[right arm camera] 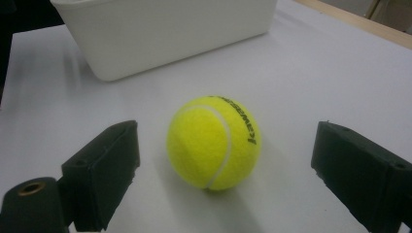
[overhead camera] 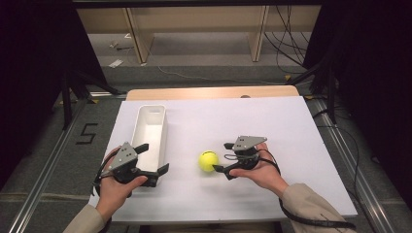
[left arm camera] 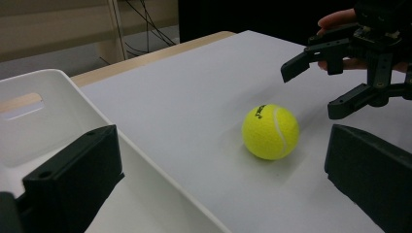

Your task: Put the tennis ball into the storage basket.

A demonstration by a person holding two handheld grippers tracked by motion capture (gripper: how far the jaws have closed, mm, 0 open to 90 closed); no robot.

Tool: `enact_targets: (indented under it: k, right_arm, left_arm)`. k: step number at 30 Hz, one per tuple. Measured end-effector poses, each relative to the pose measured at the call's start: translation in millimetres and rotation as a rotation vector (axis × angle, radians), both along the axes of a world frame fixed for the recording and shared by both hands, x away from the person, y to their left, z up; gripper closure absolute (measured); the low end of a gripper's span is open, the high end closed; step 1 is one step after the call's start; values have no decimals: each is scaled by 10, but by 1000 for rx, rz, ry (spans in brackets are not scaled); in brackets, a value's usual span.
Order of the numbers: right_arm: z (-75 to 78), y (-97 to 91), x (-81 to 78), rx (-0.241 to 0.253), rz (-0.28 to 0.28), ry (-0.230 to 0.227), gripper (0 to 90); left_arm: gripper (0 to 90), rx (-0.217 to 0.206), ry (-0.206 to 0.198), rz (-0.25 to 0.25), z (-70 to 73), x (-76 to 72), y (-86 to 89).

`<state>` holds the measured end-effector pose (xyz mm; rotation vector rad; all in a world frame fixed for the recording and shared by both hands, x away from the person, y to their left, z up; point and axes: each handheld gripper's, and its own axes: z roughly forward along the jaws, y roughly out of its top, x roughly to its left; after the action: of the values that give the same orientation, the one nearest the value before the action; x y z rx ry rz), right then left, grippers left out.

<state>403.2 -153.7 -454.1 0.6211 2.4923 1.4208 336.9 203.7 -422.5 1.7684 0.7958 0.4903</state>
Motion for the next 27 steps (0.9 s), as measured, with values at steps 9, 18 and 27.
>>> enact_targets:
  k: [9,18,27]
  right_arm:
    - [-21,59,21,-6,8,6,110]
    - [-37,80,34,-12,6,3,100]
    - [-73,139,56,-24,12,14,99]
  left_arm:
    - [0,-2,-2,2,4,-3,-2]
    - [0,-4,-2,3,7,-4,-5]
    - [0,-6,-1,2,7,-5,-9]
